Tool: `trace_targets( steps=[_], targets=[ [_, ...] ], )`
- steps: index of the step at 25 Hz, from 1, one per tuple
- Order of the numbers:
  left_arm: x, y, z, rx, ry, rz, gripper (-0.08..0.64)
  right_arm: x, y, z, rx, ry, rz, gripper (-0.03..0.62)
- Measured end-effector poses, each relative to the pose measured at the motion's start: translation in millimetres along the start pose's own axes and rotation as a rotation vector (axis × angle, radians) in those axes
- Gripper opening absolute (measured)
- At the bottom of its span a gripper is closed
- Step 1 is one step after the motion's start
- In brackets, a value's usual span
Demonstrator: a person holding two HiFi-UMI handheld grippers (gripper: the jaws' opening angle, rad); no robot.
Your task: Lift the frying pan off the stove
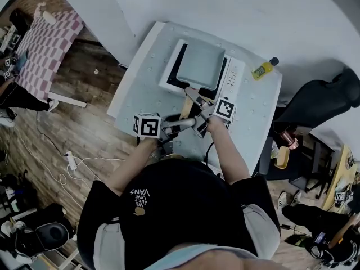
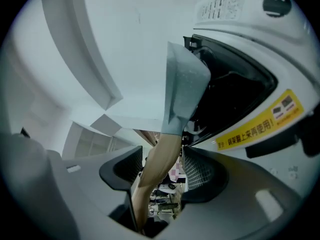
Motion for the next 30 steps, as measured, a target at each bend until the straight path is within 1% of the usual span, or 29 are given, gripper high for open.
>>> trace_targets(
  steps=[2, 3, 4, 5, 6, 8, 13, 18, 23, 24, 26, 27, 30],
  targets=[
    [-0.1, 1.5, -0.6, 0.006, -0.008, 0.009, 0.272, 2.8, -1.8, -4.9, 0.016, 0.025, -0.004, 0.233],
    [0.2, 2.4, -0.6, 0.007, -0.013, 0.010, 0.251, 4.1, -2.7, -6.7, 0.027, 0.037, -0.002, 0.212],
    [0.3, 3.0, -0.7, 0.004, -0.019, 0.012, 0.211, 5.2, -3.7, -7.9, 0.038, 0.047, -0.002, 0.206],
    [0.1, 3.4, -1.1, -0.001, -0.025, 0.018, 0.186, 6.0, -4.7, -8.5, 0.047, 0.054, -0.004, 0.206],
    [-0.4, 3.8, -1.4, -0.007, -0.029, 0.025, 0.176, 6.4, -5.7, -8.7, 0.053, 0.059, -0.006, 0.204],
    [-1.9, 4.0, -1.4, -0.007, -0.035, 0.037, 0.172, 6.8, -7.1, -8.7, 0.054, 0.064, -0.004, 0.201],
    [-7.2, 0.6, -2.6, -0.004, -0.058, 0.100, 0.151, 7.6, -4.8, -8.1, 0.039, 0.084, 0.016, 0.201],
    [-11.1, -4.8, -2.3, 0.006, -0.082, 0.092, 0.149, 6.3, 0.0, -5.6, 0.027, 0.113, 0.047, 0.201],
    [-20.0, -8.0, 2.2, -0.010, -0.124, 0.118, 0.138, 3.9, 6.0, -0.7, 0.015, 0.144, 0.097, 0.201],
    [-22.2, -8.3, 2.9, -0.015, -0.131, 0.125, 0.134, 2.8, 7.6, -0.4, 0.022, 0.147, 0.104, 0.201],
    [-25.2, -9.5, 4.9, -0.023, -0.139, 0.125, 0.129, -1.4, 12.5, -2.2, 0.068, 0.148, 0.105, 0.201],
    [-26.4, -10.5, 6.0, -0.029, -0.144, 0.124, 0.127, -3.3, 15.2, -2.2, 0.073, 0.147, 0.110, 0.201],
    [-31.0, -12.7, 9.7, -0.048, -0.163, 0.135, 0.123, -7.3, 22.0, 1.2, 0.039, 0.147, 0.140, 0.201]
  ],
)
Point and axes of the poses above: the fingertips, and each gripper's own axes: z backward along the fingers, y to its left, x out of its top, the point moved 10 cm from there along z, backward along the fingers, and after that the axes turned 4 degrees about -x, right-handed, at the moved point
